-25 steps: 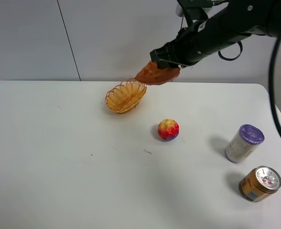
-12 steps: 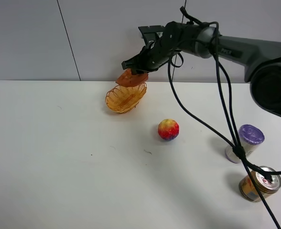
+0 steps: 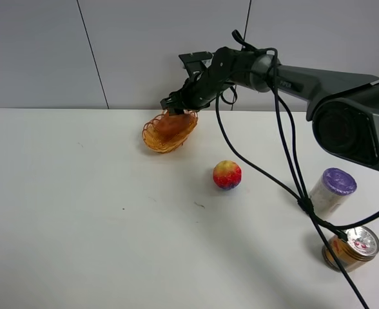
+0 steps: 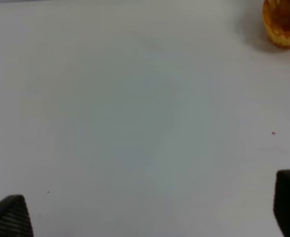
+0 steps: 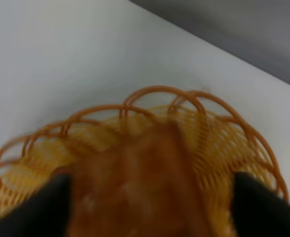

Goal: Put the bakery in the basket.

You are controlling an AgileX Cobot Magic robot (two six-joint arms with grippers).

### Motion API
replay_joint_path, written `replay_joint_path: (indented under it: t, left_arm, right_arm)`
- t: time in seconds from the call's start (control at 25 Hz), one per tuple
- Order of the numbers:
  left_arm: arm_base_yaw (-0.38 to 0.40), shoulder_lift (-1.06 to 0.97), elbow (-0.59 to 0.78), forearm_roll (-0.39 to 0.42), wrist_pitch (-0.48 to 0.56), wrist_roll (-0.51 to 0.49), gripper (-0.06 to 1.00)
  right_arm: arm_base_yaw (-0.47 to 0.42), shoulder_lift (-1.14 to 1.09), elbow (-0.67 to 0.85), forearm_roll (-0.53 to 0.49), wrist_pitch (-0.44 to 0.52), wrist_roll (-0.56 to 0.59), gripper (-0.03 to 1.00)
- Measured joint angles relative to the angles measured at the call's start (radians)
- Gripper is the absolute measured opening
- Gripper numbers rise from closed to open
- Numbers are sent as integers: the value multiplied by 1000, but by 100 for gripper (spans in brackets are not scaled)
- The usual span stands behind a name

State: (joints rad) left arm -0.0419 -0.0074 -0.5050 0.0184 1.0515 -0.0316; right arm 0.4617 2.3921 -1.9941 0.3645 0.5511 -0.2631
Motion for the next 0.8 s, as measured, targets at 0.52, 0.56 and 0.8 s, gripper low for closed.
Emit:
replay_joint_path:
  t: [0.52,0.56,0.8]
  left_arm:
    - [0,0,0,0,0,0,100]
    - [0,0,0,0,0,0,100]
    - [0,0,0,0,0,0,100]
  right_arm:
    - [17,-261,0,19,142,12,99]
    - [21,-309,0,6,155,20,99]
    - [34,-625,0,-152,226,141,99]
